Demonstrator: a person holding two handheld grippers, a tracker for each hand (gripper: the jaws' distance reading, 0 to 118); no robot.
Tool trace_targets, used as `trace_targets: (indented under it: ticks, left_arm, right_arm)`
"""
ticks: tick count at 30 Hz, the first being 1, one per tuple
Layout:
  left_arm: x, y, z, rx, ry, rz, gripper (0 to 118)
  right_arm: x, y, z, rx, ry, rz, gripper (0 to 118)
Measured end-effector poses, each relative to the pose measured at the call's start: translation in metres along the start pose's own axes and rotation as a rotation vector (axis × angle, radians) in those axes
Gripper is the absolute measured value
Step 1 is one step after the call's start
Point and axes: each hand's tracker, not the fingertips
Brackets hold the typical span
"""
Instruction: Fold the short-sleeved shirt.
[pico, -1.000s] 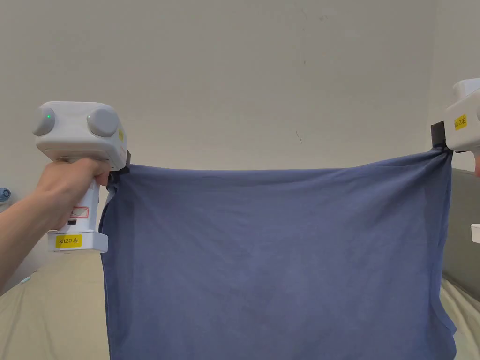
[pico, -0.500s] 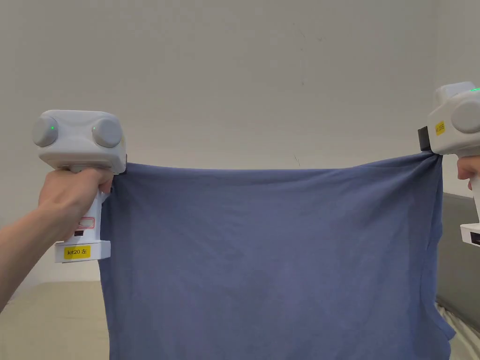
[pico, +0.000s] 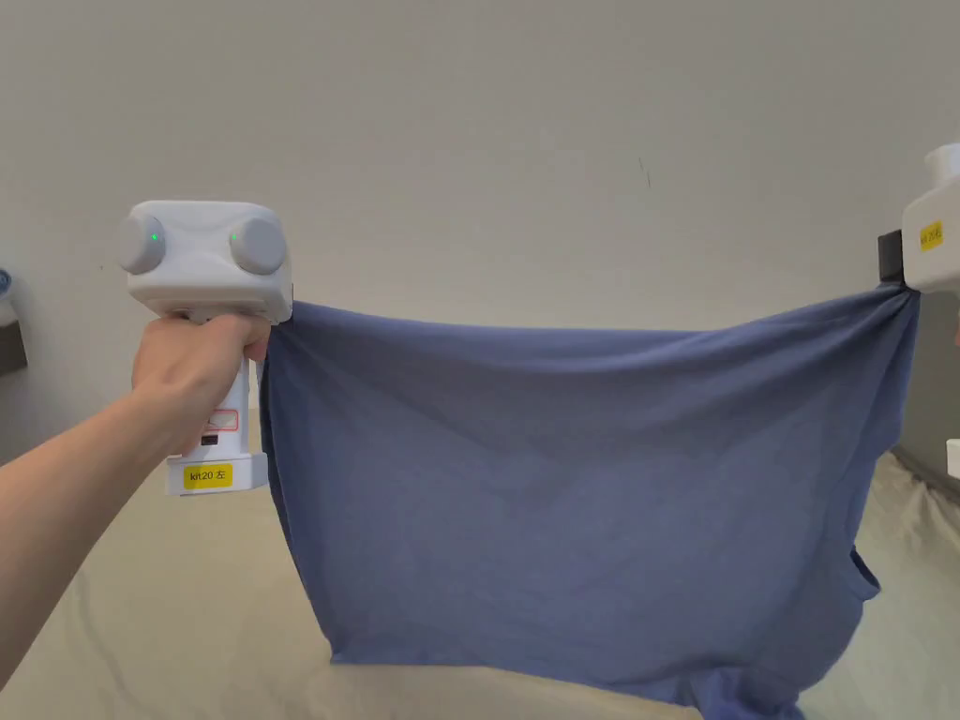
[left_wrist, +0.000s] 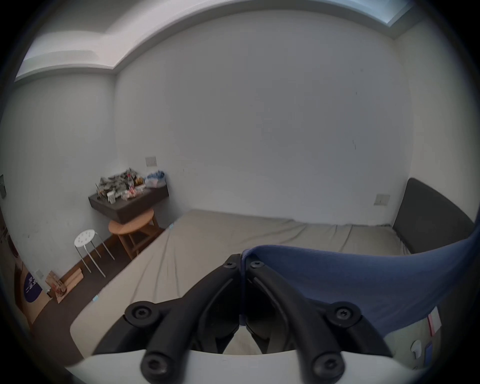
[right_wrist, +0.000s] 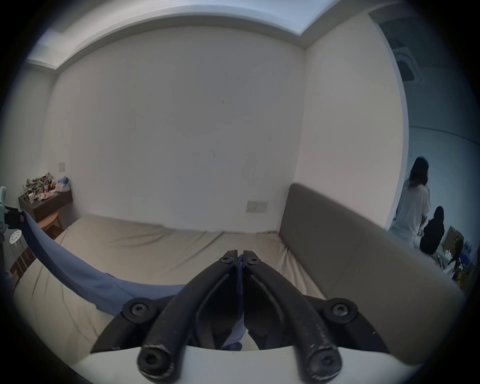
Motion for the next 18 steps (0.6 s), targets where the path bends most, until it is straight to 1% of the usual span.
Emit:
trace_targets:
  ticks: [3,4,5,6,9,10,11,12,13,16,17,18]
  left_arm:
    - [-0.002,-0.049,-0.017,-0.073,-0.002,-0.020,2]
    - [-0.004,-0.070,-0.021,-0.094,-0.010,-0.018,2]
    - [-0.005,-0.085,-0.023,-0.129,-0.008,-0.030,2]
    - [-0.006,-0.104,-0.024,-0.147,-0.012,-0.039,2]
    - [-0.013,-0.162,-0.025,-0.187,0.002,-0.075,2]
    - [-0.016,-0.182,-0.022,-0.216,0.011,-0.109,2]
    - [-0.021,-0.200,-0.019,-0.213,0.014,-0.095,2]
    - [-0.027,-0.220,-0.016,-0.243,0.012,-0.103,2]
    - [-0.034,-0.241,-0.011,-0.267,0.000,-0.077,2]
    - [-0.052,-0.299,0.008,-0.350,-0.016,-0.081,2]
    - [-0.057,-0.316,0.015,-0.383,-0.013,-0.100,2]
    - [-0.064,-0.336,0.024,-0.400,-0.017,-0.091,2]
  right_arm:
    - [-0.006,-0.053,-0.006,-0.072,0.023,-0.013,1]
    - [-0.007,-0.074,-0.008,-0.098,0.031,-0.040,1]
    - [-0.009,-0.088,-0.009,-0.131,0.049,-0.027,1]
    - [-0.012,-0.109,-0.009,-0.149,0.056,-0.030,1]
    - [-0.018,-0.167,-0.011,-0.221,0.059,0.003,1]
    - [-0.018,-0.188,-0.006,-0.241,0.073,0.003,1]
    - [-0.018,-0.207,-0.001,-0.264,0.085,-0.005,1]
    - [-0.018,-0.227,0.015,-0.300,0.097,-0.013,1]
    - [-0.016,-0.250,0.023,-0.328,0.100,-0.028,1]
    - [-0.014,-0.304,0.056,-0.383,0.110,-0.032,1]
    - [-0.011,-0.321,0.064,-0.411,0.127,-0.050,1]
    - [-0.010,-0.341,0.075,-0.450,0.128,-0.049,1]
